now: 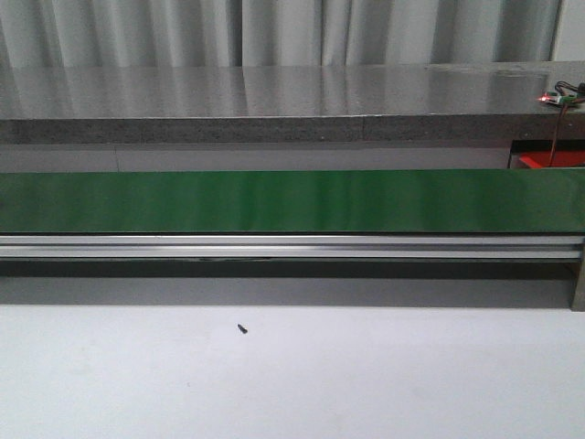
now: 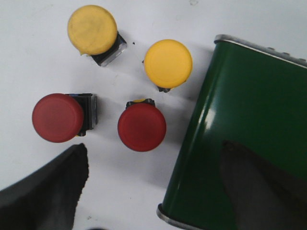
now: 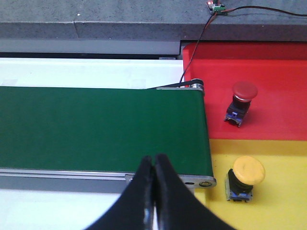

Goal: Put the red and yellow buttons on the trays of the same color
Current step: 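Set the red button on the green belt and open the left gripper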

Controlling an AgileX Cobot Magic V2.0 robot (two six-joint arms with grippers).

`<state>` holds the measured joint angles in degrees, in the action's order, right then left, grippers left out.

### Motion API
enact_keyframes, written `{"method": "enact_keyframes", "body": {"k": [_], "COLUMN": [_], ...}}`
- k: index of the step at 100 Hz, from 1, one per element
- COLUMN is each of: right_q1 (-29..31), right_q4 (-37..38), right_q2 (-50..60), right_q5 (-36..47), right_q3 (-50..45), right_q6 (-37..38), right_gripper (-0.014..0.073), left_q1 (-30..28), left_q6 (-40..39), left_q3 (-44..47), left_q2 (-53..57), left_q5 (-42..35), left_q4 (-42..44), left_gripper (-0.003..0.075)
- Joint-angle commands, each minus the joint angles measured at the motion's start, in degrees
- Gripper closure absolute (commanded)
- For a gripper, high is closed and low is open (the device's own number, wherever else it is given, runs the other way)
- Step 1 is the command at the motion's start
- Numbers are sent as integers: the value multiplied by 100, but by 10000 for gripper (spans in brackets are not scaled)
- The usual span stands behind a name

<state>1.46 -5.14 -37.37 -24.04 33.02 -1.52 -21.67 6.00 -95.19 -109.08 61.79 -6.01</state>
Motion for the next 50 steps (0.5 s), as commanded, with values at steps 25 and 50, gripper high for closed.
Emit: {"method": "enact_keyframes", "body": {"k": [25,50], "right_q1": [-2,-2], "right_q4": [54,54], "right_q2": [18,18], "right_q5": [416,416], "right_q3": [158,158], "right_q6": [-44,-44], "right_gripper": [659,659], "left_q1": [-3,-3], "left_q6": [-100,-108], "left_q3": [-132,-132], "left_q2": [-236,-430], "left_q5": [-534,-682], "left_q4": [-4,55], "left_gripper": [164,164]}}
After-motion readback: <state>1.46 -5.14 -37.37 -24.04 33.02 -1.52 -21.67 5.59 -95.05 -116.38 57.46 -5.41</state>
